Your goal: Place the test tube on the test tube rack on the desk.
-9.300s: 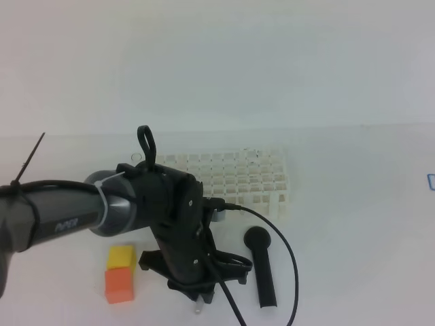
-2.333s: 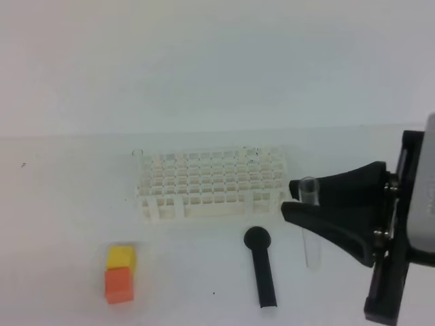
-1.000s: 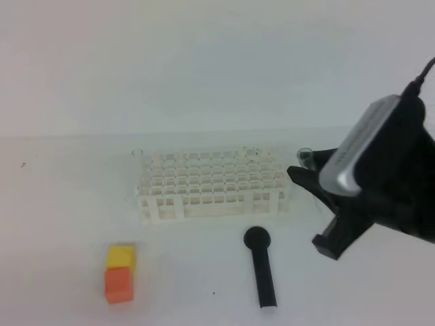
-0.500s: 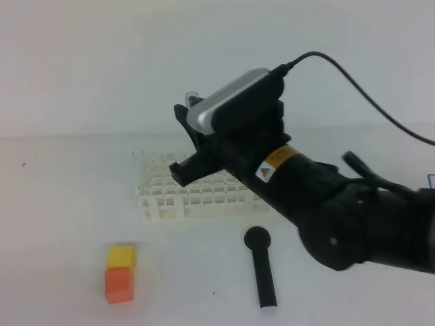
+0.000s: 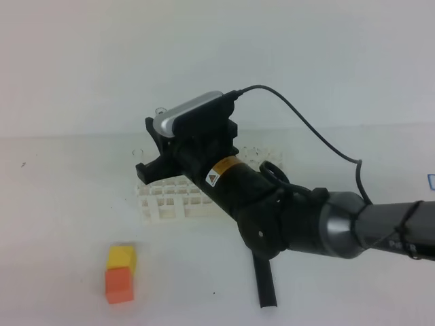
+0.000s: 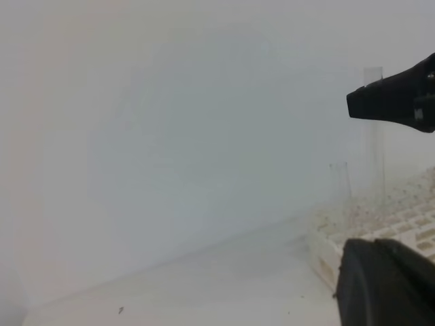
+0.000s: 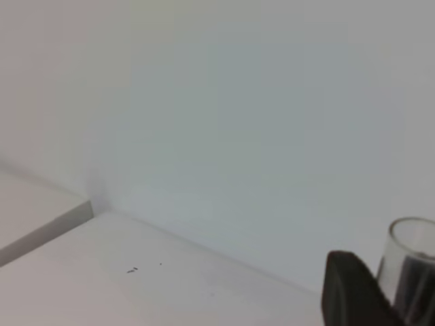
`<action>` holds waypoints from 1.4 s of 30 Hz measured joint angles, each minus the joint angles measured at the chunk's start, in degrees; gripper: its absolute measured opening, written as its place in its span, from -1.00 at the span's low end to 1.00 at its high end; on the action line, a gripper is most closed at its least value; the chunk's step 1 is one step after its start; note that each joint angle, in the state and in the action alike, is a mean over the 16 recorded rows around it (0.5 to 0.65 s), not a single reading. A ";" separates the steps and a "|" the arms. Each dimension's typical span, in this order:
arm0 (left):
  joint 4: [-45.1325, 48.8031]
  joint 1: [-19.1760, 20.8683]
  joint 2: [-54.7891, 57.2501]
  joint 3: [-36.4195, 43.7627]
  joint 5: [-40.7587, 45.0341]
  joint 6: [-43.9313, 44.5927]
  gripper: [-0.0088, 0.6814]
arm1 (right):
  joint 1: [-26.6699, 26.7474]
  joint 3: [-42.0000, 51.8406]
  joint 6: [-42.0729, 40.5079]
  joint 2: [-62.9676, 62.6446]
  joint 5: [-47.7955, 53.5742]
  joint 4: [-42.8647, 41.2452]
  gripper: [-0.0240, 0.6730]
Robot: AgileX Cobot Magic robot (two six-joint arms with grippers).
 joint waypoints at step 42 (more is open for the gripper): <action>0.00 0.00 0.00 0.00 0.00 -0.02 -0.98 | 0.19 -1.23 0.47 5.97 -2.90 -8.24 -0.40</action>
